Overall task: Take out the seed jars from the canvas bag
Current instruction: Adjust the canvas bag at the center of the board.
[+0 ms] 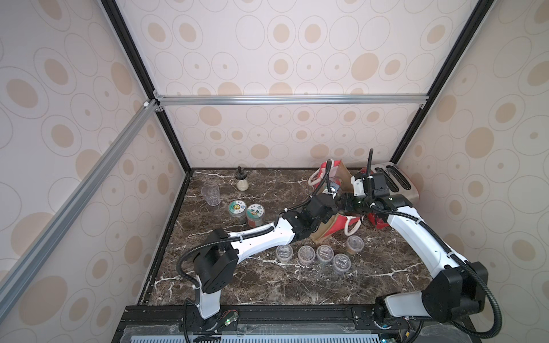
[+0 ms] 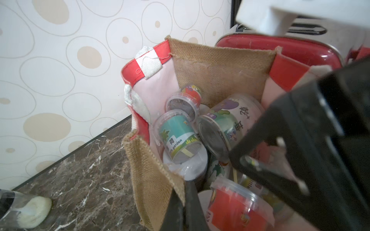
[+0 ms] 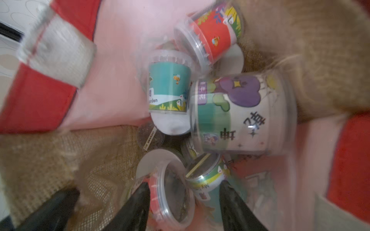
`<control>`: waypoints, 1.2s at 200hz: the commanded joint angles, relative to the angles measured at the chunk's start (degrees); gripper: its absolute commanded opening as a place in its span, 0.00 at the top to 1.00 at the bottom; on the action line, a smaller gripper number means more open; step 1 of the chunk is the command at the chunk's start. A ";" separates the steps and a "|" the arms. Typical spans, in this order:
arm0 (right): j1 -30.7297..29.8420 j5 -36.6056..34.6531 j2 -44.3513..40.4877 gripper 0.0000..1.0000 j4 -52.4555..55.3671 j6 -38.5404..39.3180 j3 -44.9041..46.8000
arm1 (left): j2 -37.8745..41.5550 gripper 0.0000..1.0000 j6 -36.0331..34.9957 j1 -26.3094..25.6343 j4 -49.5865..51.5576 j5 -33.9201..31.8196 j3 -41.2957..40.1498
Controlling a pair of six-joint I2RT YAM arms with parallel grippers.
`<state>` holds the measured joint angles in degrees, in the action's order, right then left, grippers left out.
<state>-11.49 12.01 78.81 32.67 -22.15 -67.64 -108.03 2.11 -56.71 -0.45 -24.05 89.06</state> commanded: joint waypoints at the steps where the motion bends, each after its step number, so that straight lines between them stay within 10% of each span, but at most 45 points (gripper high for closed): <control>1: 0.30 2.90 -1.20 0.43 -1.17 -2.43 2.61 | -1.92 1.00 -5.70 2.82 -4.27 -0.80 10.54; 55: 0.15 5.78 -2.54 0.46 -4.71 -5.44 9.18 | -5.68 1.00 -4.73 6.00 -2.36 3.51 16.24; 146: 0.24 0.59 -8.61 0.49 -6.58 -6.57 17.73 | 9.76 1.00 3.78 2.73 -22.32 10.71 -16.74; 240: 2.03 -7.02 -13.16 0.23 -3.82 -4.28 6.95 | 10.65 1.00 5.96 0.72 -25.12 9.74 -21.71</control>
<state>-10.79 7.55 64.88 27.90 -27.16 -57.32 -99.72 7.14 -54.72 -23.27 -14.28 67.99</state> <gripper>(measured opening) 0.747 0.048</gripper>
